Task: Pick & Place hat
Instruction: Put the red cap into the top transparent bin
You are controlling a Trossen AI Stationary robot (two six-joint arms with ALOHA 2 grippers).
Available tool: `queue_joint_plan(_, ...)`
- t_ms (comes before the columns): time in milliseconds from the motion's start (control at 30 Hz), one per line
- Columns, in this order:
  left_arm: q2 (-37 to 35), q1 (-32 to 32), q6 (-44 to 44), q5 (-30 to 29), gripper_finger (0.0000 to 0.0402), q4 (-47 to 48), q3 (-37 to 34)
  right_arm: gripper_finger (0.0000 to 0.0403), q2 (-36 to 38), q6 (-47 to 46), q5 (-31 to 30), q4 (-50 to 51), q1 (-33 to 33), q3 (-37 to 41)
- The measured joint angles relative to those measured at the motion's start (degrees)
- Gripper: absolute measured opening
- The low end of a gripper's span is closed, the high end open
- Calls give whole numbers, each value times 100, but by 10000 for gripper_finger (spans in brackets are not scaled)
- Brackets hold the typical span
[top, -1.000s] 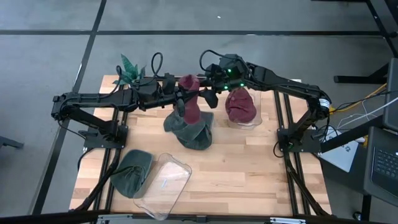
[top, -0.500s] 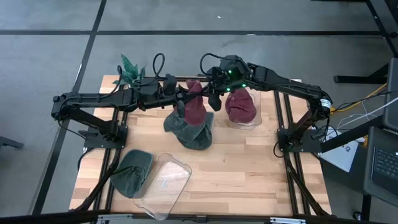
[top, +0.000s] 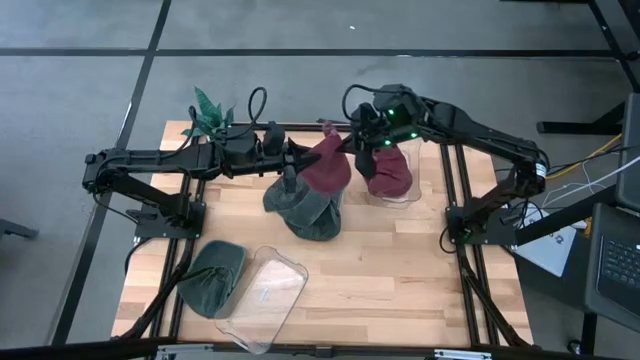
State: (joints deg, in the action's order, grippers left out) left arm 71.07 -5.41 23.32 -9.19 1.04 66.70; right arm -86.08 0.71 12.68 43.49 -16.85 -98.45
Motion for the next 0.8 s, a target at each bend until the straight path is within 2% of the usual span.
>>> queue_joint_plan(133, -2, 0, 8, 8, 112, -1, 0, 8, 115, 182, -8, 285, -25, 0)
queue_joint_plan(467, -9, 0, 5, 582, 196, -334, 0, 8, 378, 575, -270, 1039, -174, 0)
queue_joint_plan(800, -9, 4, -7, 633, 209, -81, 0, 8, 803, 1338, -264, 1699, -180, 0)
